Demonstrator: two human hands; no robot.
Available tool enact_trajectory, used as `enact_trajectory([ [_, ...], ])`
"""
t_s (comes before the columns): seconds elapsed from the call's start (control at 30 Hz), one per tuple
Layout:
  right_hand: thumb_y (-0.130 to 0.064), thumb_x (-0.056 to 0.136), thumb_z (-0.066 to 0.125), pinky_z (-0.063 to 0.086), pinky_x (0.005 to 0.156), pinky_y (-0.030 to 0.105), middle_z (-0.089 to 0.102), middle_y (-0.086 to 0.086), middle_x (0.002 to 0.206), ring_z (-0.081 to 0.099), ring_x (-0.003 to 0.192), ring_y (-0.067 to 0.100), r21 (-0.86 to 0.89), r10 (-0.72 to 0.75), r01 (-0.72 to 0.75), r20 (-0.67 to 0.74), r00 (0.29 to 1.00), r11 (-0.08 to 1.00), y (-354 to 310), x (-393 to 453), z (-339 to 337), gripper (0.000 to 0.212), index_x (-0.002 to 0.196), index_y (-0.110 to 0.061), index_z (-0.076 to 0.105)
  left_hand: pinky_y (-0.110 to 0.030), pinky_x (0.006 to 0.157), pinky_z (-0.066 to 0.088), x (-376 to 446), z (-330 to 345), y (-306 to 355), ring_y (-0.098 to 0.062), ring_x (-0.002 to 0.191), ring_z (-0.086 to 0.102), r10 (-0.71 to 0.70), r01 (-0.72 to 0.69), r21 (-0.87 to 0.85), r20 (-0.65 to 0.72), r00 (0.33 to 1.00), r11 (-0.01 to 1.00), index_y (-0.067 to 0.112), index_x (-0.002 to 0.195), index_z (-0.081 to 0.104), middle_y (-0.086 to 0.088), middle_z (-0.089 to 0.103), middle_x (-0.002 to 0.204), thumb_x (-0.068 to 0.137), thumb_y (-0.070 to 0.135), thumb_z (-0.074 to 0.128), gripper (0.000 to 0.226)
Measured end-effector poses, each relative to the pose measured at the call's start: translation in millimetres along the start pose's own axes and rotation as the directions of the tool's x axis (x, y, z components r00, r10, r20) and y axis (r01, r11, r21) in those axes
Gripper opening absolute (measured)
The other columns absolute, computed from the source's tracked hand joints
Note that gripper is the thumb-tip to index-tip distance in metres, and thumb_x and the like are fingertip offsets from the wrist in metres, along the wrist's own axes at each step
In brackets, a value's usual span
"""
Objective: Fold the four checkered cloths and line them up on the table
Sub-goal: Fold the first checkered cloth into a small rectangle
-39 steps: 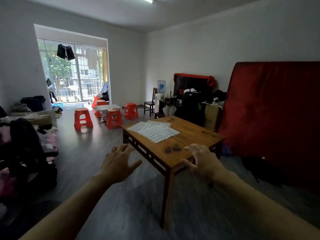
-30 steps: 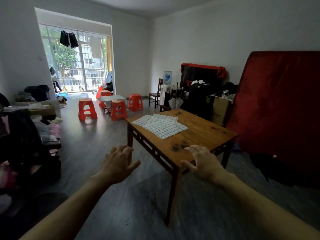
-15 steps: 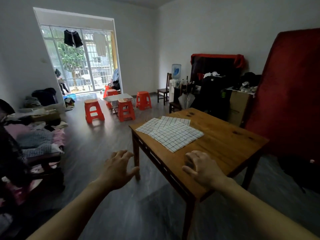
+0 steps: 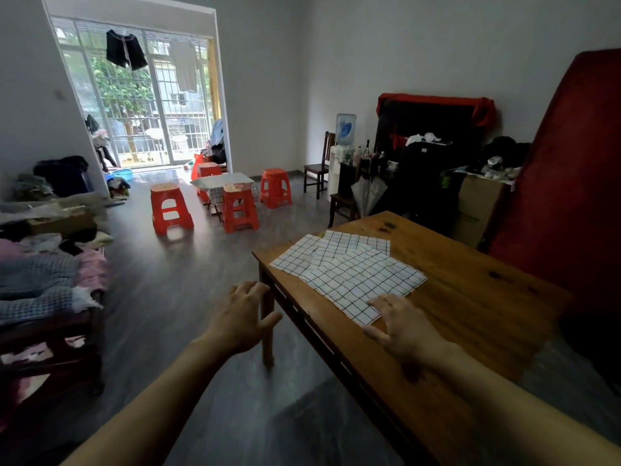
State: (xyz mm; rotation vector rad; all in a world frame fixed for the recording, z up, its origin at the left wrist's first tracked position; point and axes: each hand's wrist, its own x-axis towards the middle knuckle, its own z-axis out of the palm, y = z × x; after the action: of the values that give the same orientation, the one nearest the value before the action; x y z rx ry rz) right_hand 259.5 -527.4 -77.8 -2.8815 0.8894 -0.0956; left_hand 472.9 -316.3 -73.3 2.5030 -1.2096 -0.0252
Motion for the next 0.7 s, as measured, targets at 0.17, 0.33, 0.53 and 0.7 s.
enact_trajectory([
  [0.17,-0.06,0.094,0.045,0.03,0.114,0.04,0.03,-0.002,0.156,0.025,0.144,0.017,-0.03,0.058,-0.057,0.02,0.998,0.998,-22,66,13,0.067,0.15,-0.027,0.03,-0.04,0.109,0.038,68,2,-47,-0.022,0.143,0.028,0.08,-0.08,0.0,0.019,0.997,0.997,0.025,0.145,0.041,-0.001,0.036,0.154,0.089,0.056,0.06,0.067],
  [0.33,-0.062,0.093,0.046,0.034,0.114,0.039,0.033,-0.003,0.154,0.028,0.142,0.016,0.018,0.108,-0.109,0.038,0.993,0.994,-34,125,29,0.067,0.149,-0.026,0.032,-0.037,0.111,0.037,125,16,-86,-0.02,0.142,0.03,0.096,-0.094,-0.028,0.078,0.992,0.995,0.028,0.145,0.04,0.002,0.037,0.153,0.089,0.059,0.057,0.067],
  [0.53,-0.061,0.094,0.045,0.032,0.115,0.039,0.031,-0.004,0.155,0.025,0.143,0.016,0.065,0.165,-0.169,0.066,0.984,0.983,-26,194,46,0.068,0.15,-0.026,0.031,-0.038,0.111,0.037,197,36,-114,-0.02,0.143,0.029,0.111,-0.106,-0.048,0.109,0.988,0.993,0.028,0.146,0.039,0.002,0.037,0.154,0.087,0.064,0.056,0.071],
  [0.7,-0.058,0.095,0.046,0.028,0.116,0.038,0.031,-0.004,0.155,0.025,0.144,0.016,0.19,0.206,-0.202,-0.002,0.979,0.961,-8,261,58,0.066,0.15,-0.025,0.031,-0.039,0.112,0.036,271,56,-120,-0.02,0.143,0.028,0.152,-0.156,0.016,0.153,0.977,0.988,0.03,0.146,0.037,0.003,0.034,0.156,0.087,0.065,0.054,0.071],
])
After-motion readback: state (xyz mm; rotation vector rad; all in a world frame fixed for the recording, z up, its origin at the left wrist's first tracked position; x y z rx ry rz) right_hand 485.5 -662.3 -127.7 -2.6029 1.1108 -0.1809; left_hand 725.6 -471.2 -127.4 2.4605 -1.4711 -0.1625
